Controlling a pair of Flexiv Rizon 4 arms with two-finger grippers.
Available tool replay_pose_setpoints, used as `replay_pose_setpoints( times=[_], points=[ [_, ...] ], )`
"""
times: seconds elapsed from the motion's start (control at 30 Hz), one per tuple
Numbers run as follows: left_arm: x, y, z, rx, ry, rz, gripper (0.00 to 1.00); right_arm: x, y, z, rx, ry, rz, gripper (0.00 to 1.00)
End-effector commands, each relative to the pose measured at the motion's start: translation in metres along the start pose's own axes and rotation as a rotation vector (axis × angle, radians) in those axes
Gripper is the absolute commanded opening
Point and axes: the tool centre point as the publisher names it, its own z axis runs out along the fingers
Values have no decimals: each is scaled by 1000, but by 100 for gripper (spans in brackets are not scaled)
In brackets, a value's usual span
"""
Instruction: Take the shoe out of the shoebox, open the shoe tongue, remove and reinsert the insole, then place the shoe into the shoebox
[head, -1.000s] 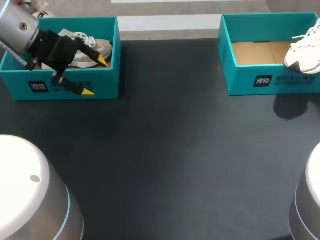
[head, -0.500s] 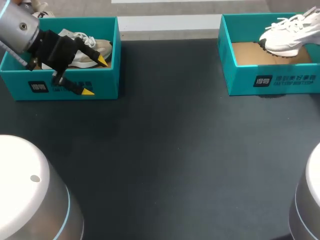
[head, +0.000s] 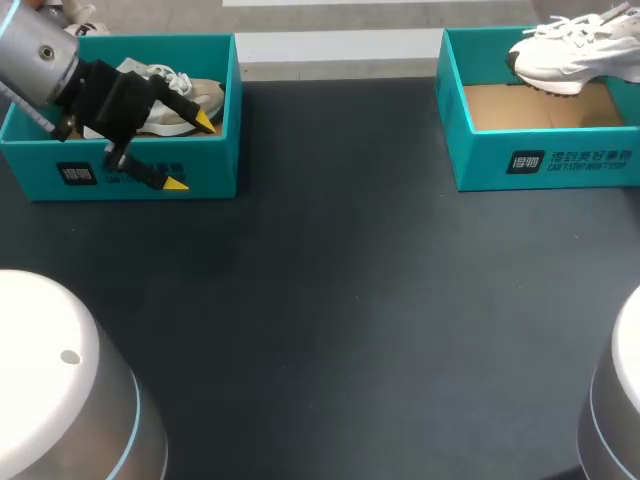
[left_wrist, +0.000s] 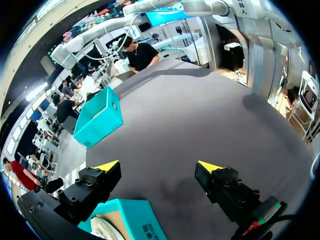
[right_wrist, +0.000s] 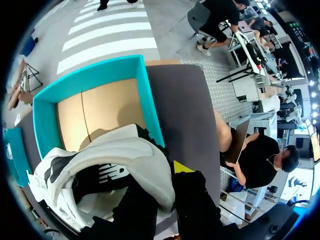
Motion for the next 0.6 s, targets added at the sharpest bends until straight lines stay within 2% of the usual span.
replay_pose_setpoints(
  times=[0.03, 0.27, 0.6],
  points=[
    [0, 0, 0, -2, 2, 0, 100, 7, -2, 5, 12, 2, 30, 0],
    [0, 0, 0, -2, 2, 0, 100, 13, 0, 17, 1, -18, 106, 0],
    [0, 0, 0, -2, 2, 0, 100, 29, 15, 37, -28, -41, 227, 0]
  ],
)
